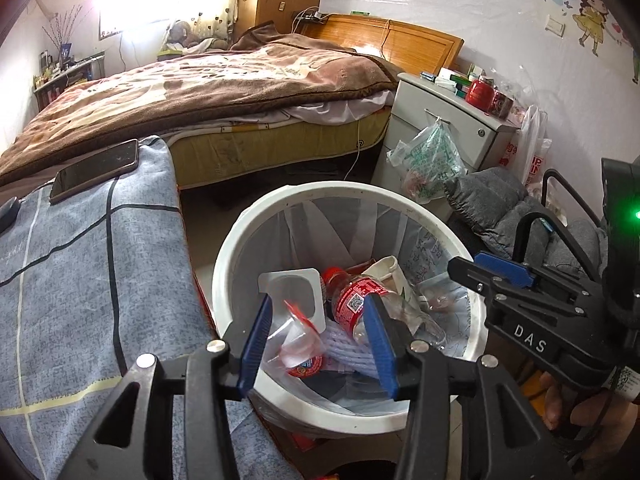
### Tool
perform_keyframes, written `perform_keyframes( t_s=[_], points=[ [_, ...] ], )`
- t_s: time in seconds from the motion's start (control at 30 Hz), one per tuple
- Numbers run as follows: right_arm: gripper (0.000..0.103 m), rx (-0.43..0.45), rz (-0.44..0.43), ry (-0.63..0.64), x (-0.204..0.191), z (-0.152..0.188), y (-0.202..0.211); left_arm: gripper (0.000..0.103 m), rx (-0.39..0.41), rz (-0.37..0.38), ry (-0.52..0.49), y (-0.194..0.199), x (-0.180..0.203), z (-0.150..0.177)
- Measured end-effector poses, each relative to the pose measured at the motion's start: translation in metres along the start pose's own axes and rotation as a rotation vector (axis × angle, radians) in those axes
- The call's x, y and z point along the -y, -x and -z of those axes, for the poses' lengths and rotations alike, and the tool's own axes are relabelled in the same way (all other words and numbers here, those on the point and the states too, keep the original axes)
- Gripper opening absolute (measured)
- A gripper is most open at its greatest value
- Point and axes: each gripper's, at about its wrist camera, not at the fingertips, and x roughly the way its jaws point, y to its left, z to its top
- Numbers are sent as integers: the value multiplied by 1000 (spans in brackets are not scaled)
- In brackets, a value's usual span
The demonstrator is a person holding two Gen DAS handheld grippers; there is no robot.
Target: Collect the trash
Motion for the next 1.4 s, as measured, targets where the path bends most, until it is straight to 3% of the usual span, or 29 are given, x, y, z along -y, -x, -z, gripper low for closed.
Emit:
perform_keyframes(
  t_s=[0.17, 0.4, 0.5, 0.97, 1.07, 1.4],
  points=[
    [44, 12, -11, -15, 1, -1, 2, 54, 8, -17, -5, 4, -1, 0],
    [45, 68, -4, -25, -4, 5, 16, 58, 54, -76, -23, 19, -3, 5],
    [45, 100, -13, -36, -8, 8, 27, 59, 70, -68, -8, 30, -7, 9],
    [45, 205, 24, -18, -36, 38, 69, 63, 206, -163, -13, 90, -10, 42],
    [45, 233, -2, -38, -38, 47, 80, 63, 243, -187, -19, 104, -8, 53],
    [44, 298, 51, -32, -54, 80, 107, 65, 271, -171, -10, 128, -5, 86]
  ],
)
